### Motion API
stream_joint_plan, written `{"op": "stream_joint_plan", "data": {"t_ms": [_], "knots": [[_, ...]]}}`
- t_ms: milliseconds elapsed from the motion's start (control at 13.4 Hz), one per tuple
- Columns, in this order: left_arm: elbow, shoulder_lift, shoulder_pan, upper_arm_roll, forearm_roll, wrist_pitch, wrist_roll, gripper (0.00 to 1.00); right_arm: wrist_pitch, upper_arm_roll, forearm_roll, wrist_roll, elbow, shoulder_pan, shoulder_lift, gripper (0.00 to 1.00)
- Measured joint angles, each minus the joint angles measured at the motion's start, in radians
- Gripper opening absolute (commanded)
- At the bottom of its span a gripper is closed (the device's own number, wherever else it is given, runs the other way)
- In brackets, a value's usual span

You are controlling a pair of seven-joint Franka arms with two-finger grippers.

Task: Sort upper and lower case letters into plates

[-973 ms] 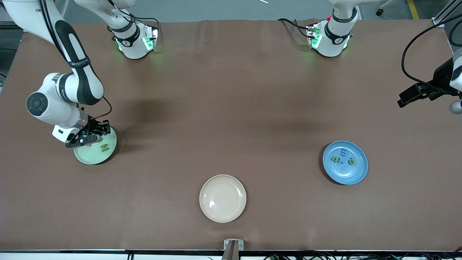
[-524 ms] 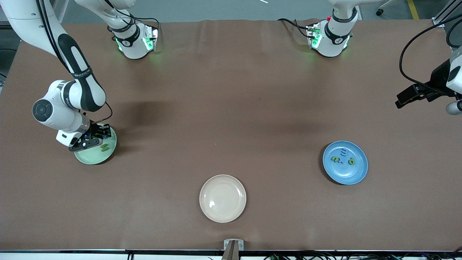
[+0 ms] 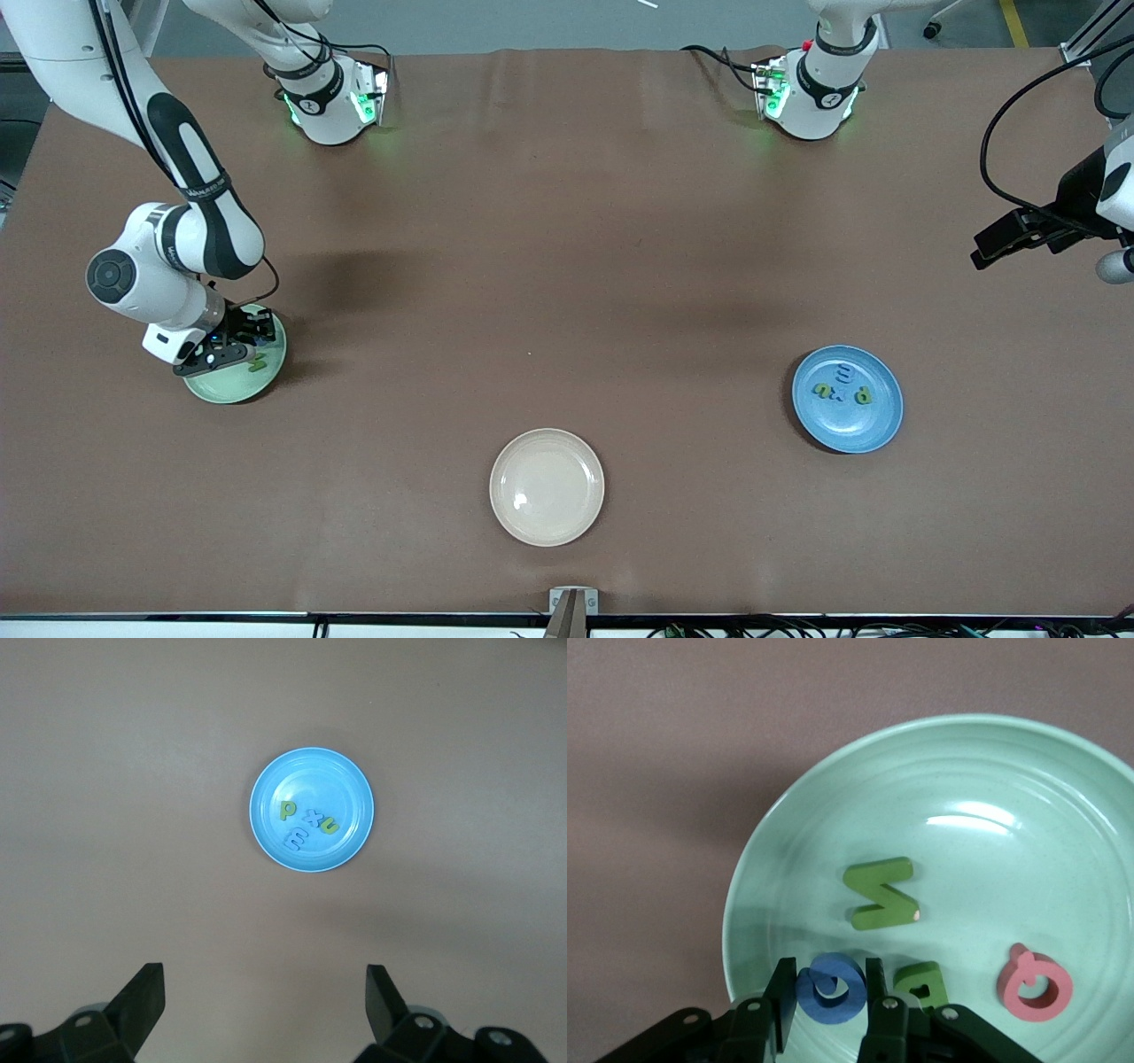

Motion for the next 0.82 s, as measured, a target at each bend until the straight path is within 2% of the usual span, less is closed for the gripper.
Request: {"op": "stream_joint_plan", "data": {"t_ms": [75,150,225,300,524,674,824], "knots": [[0.000,0.000,0.000,0.000,0.000,0.000,0.000,1.00,0.000,0.000,0.000,0.000,0.004,0.000,0.004,0.30],[0.000,0.000,0.000,0.000,0.000,0.000,0.000,1.00,0.000,0.000,0.000,0.000,0.005,0.000,0.006,0.53],[0.000,0.000,0.000,0.000,0.000,0.000,0.000,1.00,0.000,0.000,0.000,0.000,0.005,0.000,0.006,0.92],[0.000,0.000,0.000,0.000,0.000,0.000,0.000,1.00,0.000,0.000,0.000,0.000,0.005,0.000,0.006,1.00],[0.000,0.000,0.000,0.000,0.000,0.000,0.000,1.00,-0.015,0.003,0.001,0.004,0.013,0.000,0.004,1.00],[0.000,0.001,0.000,0.000,0.000,0.009,0.000,1.00,-0.101,0.013,0.002,0.063,0.035,0.003,-0.026,1.00],[0.000,0.004,0.000,0.000,0.000,0.019,0.000,1.00,-0.214,0.028,0.002,0.163,0.054,0.024,-0.101,1.00]]}}
